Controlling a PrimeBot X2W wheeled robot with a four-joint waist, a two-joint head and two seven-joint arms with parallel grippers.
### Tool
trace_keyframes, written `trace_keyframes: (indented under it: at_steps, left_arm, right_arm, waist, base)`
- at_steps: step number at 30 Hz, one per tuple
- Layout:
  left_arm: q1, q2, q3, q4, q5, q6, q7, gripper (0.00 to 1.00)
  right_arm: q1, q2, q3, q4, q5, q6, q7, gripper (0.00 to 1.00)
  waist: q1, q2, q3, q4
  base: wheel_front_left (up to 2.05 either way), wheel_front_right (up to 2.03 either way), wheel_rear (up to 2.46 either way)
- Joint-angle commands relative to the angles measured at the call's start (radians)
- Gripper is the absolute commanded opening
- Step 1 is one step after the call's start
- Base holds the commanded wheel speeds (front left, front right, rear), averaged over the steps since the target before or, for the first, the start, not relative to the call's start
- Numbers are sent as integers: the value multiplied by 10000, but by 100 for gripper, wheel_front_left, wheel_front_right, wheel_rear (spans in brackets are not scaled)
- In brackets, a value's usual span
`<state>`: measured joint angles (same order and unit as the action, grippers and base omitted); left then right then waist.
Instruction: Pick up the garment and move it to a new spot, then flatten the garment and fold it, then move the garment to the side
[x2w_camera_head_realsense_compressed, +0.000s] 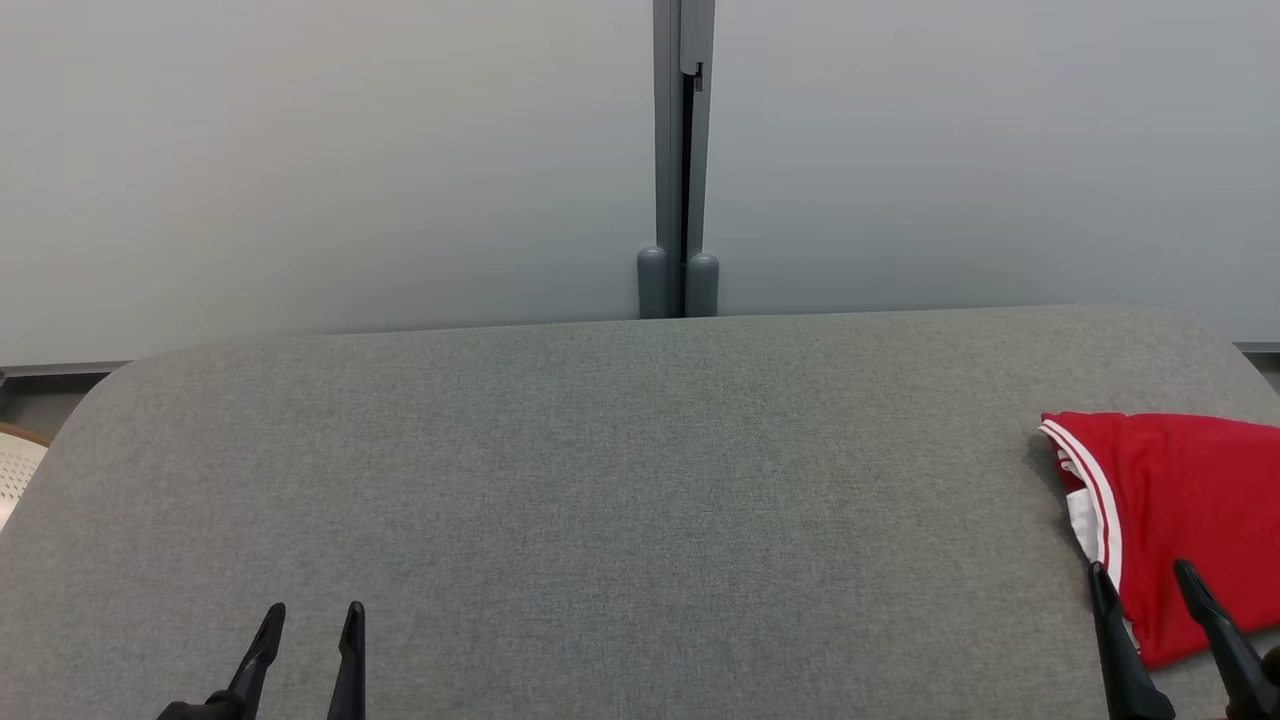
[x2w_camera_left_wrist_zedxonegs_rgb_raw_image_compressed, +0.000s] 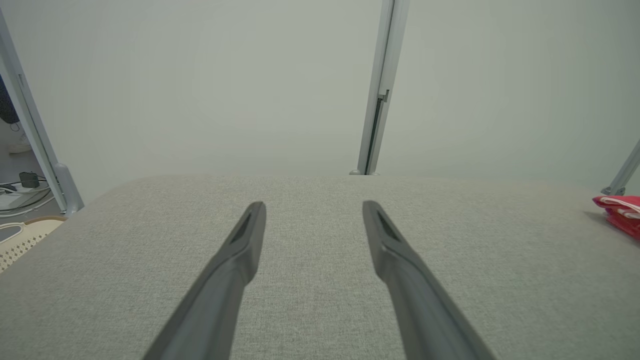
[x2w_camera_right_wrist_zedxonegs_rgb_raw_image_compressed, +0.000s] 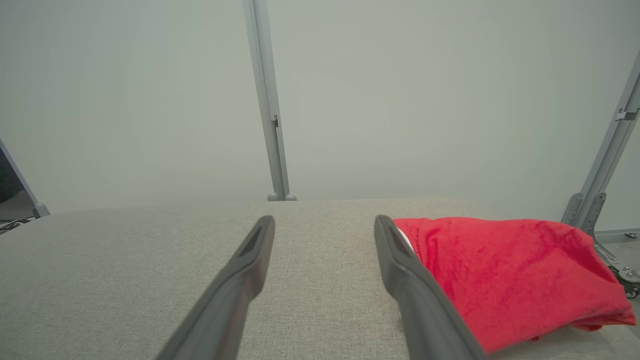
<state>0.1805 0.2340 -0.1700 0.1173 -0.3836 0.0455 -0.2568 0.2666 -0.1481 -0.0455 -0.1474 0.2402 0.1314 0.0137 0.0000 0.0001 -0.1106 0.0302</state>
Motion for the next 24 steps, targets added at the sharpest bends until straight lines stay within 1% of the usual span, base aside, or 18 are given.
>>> trace_keyframes:
  at_steps: [1,11,12,15,17,18,24]
  left_arm:
    - [69,34,17,0,-58,90,-26,100]
    - [18,22,-48,-37,-73,90,-43,100]
    - [0,-4,-69,-25,-44,80,-2,0]
    - [29,-121,-119,212,-57,78,21,0]
    - [-53,-169,-35,240,-397,26,123,0]
    - [-53,-169,-35,240,-397,26,123,0]
    - [-350,-329,252,350,-1570,-150,475,0]
  right_arm:
    - [82,-3,-13,-72,-9,-15,26,100]
    - [166,34,-92,-225,-3,-15,73,100]
    - [76,50,-84,-214,-2,0,50,0]
    - [149,141,-40,27,15,0,51,0]
    - [54,164,-42,117,396,0,59,0]
    - [54,164,-42,117,396,0,59,0]
    - [-333,222,-91,490,1737,-1,145,0]
  waist:
    - [0,-1,11,9]
    - [0,-1,67,76]
    - [0,-1,70,79]
    - [1,-1,77,83]
    - [1,-1,94,77]
    - [1,-1,94,77]
    - [1,-1,153,55]
  base:
    - [0,0,0]
    - [0,0,0]
    - [0,0,0]
    - [0,0,0]
    - [0,0,0]
    - [0,0,0]
    - [0,0,0]
